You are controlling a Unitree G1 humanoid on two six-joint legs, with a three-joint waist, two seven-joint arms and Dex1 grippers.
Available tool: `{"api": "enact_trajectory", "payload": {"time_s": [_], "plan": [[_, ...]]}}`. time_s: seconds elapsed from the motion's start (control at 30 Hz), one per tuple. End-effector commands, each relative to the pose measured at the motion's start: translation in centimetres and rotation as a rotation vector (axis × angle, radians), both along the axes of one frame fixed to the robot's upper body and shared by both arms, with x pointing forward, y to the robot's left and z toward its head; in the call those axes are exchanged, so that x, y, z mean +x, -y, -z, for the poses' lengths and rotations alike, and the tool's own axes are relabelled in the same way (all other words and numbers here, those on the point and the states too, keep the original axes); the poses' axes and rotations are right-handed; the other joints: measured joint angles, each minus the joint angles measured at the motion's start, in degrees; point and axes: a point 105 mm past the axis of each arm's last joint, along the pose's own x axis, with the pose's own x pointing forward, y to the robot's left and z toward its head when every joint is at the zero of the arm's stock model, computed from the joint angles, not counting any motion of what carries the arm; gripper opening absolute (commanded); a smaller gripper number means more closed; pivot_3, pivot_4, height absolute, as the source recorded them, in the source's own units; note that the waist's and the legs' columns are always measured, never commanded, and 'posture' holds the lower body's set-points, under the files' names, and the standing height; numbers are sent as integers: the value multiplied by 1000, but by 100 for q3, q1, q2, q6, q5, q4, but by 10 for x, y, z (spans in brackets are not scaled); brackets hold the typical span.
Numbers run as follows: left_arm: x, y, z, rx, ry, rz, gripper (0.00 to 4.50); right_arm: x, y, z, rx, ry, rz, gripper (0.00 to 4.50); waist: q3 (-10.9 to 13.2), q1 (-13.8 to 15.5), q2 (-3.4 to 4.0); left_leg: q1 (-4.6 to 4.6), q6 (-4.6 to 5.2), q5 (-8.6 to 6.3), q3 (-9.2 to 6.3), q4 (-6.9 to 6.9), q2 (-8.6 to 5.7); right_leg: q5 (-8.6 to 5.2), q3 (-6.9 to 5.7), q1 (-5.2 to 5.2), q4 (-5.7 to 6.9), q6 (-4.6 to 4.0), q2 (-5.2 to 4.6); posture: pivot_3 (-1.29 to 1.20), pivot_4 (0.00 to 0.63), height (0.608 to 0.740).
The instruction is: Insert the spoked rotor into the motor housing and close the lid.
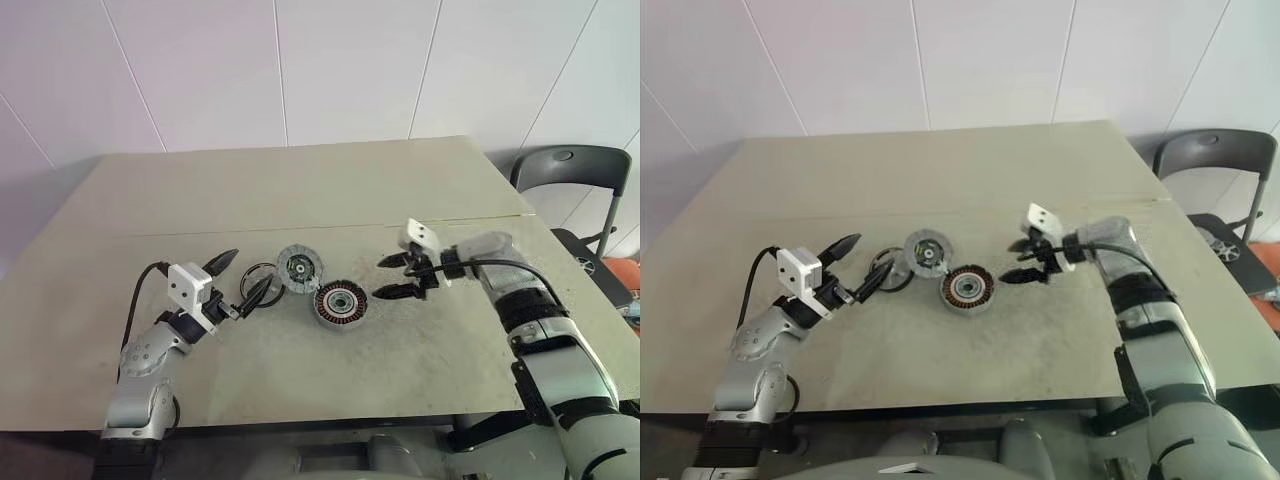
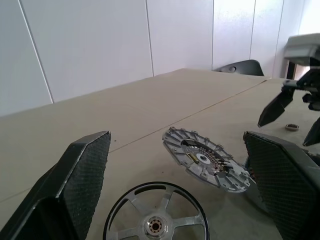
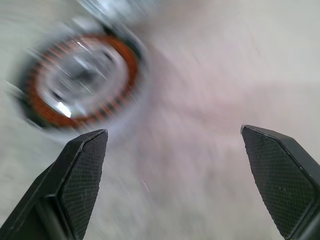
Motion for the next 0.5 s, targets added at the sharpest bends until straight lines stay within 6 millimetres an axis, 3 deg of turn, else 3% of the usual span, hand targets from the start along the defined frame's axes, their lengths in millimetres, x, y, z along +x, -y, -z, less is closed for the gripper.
{"api": "enact_trajectory", "payload": {"time_s": [0.03, 0.3, 0.5], "plan": [[2, 1, -10, 1, 43, 15, 4500, 19, 13, -18, 90, 124, 142, 4475, 0, 2, 1, 0, 0, 0, 5, 0, 0, 0, 4, 0, 1, 0, 0, 0, 0, 740], [3, 4, -9, 0, 35, 33, 4500, 20, 31, -19, 107, 179, 206, 4475, 0, 37, 0, 5, 2, 0, 17, 2, 1, 2, 13, 2, 1, 4, 2, 0, 0, 740], [3, 4, -9, 1, 35, 33, 4500, 10, 54, -5, 31, 117, 226, 4475, 0, 50, 0, 3, 3, -1, 19, 2, 1, 2, 14, 2, -3, 4, 1, 0, 0, 740]]}}
